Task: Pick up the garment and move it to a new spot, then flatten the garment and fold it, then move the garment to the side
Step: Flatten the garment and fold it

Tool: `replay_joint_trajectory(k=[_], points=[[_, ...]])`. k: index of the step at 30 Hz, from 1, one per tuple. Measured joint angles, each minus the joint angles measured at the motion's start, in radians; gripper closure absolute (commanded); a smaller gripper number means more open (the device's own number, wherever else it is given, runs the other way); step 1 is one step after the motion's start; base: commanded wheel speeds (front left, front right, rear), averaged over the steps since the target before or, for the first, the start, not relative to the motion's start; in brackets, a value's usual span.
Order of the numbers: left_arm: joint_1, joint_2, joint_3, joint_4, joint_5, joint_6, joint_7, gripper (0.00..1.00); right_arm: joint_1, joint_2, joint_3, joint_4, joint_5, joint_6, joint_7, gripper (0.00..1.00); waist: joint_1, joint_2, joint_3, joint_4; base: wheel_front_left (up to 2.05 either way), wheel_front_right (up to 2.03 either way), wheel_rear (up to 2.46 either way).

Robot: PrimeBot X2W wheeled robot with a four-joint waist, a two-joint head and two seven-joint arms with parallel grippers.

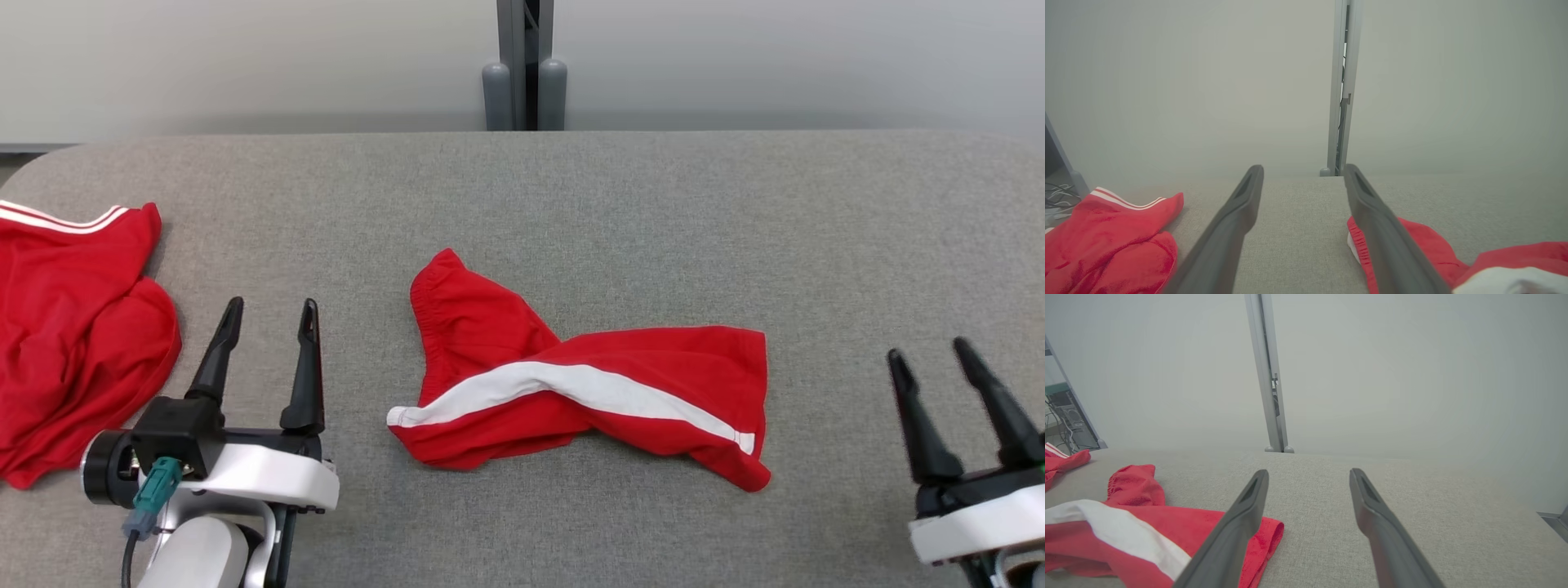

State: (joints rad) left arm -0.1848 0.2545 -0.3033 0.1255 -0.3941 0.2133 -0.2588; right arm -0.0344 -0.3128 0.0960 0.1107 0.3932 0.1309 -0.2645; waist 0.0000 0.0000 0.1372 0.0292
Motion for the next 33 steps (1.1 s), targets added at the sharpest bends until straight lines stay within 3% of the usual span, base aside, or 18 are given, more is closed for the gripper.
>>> replay_joint_trajectory(k=[5, 18, 33], points=[[0.023, 0.017, 0.006, -0.033, 0.016, 0.021, 0.000, 0.00, -0.019, 0.039, -0.065, -0.027, -0.026, 0.000, 0.000, 0.00, 0.0000, 0.0000, -0.025, -0.002, 0.00, 0.00, 0.00], [0.122, 0.042, -0.005, -0.113, 0.035, 0.073, 0.029, 0.00, 0.045, 0.133, -0.035, -0.129, -0.123, 0.000, 0.094, 0.00, 0.0000, 0.0000, -0.065, 0.005, 0.00, 0.00, 0.00], [0.177, 0.061, -0.012, -0.114, 0.024, 0.078, 0.053, 0.00, 0.106, 0.177, -0.076, -0.158, -0.139, 0.000, 0.135, 0.00, 0.0000, 0.0000, -0.112, 0.001, 0.00, 0.00, 0.00]])
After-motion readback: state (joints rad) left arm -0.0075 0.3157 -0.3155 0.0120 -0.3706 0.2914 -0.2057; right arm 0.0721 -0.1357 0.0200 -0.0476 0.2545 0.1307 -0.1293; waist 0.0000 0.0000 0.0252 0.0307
